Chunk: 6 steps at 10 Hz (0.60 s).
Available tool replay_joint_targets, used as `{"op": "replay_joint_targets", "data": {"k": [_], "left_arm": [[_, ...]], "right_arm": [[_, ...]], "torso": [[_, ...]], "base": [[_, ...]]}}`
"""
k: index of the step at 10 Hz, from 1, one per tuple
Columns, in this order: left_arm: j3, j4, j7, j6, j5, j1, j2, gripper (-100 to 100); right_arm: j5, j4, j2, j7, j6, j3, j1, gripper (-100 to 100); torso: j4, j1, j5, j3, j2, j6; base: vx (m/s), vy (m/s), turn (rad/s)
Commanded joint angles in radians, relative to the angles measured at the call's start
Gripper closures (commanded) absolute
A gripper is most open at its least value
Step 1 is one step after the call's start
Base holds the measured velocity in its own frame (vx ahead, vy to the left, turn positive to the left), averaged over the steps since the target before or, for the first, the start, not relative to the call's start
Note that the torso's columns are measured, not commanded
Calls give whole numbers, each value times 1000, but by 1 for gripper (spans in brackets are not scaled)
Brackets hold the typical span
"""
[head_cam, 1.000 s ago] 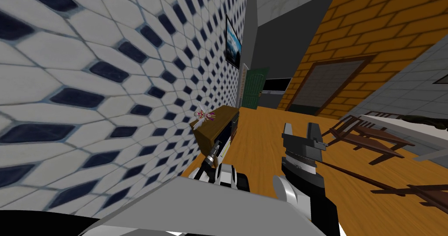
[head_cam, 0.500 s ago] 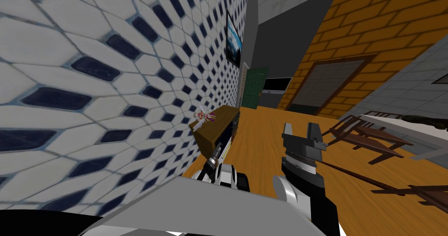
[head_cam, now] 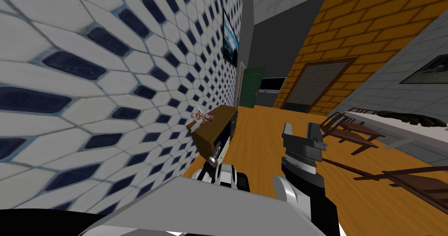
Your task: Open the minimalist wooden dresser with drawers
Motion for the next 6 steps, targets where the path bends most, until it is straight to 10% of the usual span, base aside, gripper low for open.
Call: {"op": "replay_joint_targets", "data": {"k": [1,6], "left_arm": [[80,19,17,2,-51,-20,-15,-100],[185,43,34,1,-98,-40,-28,-100]], "right_arm": [[0,0,0,0,0,0,0,0],[0,0,0,0,0,0,0,0]], "torso": [[0,0,0,0,-1,1],[2,0,-1,-2,-6,2]], "base": [[-44,8,-195],[-31,-2,-95]]}}
